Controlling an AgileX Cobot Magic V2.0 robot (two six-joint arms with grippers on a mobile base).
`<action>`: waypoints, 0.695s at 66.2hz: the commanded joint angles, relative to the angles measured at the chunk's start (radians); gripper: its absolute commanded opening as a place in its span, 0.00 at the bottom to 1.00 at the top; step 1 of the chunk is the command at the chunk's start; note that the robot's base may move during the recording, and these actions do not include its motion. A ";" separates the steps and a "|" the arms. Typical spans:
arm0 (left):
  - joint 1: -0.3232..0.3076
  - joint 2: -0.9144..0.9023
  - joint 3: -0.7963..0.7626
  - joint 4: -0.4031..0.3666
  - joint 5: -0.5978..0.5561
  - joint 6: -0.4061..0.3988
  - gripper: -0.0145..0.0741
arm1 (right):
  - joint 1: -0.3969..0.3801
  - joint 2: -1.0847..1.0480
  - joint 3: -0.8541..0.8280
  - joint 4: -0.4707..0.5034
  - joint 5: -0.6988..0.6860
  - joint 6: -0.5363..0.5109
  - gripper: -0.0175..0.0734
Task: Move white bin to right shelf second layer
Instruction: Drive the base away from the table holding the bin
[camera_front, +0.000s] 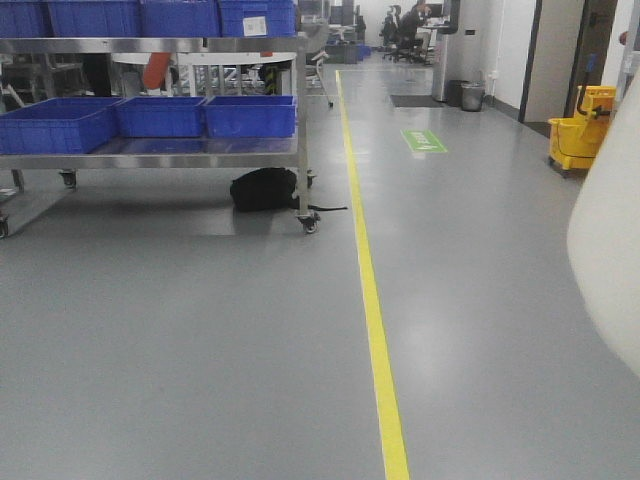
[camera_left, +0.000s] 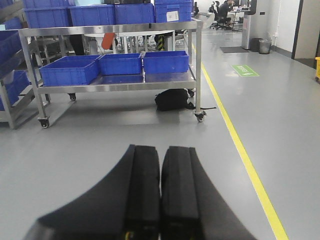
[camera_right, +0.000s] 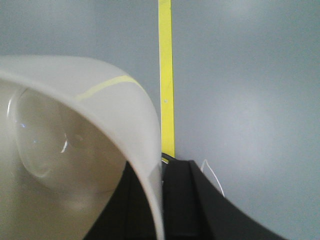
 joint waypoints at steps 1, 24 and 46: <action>-0.003 -0.017 0.037 -0.006 -0.087 -0.003 0.26 | -0.005 -0.005 -0.027 -0.006 -0.051 -0.008 0.27; -0.003 -0.017 0.037 -0.006 -0.087 -0.003 0.26 | -0.005 -0.006 -0.027 -0.006 -0.051 -0.008 0.27; -0.003 -0.017 0.037 -0.006 -0.087 -0.003 0.26 | -0.005 -0.013 -0.027 -0.006 -0.052 -0.008 0.27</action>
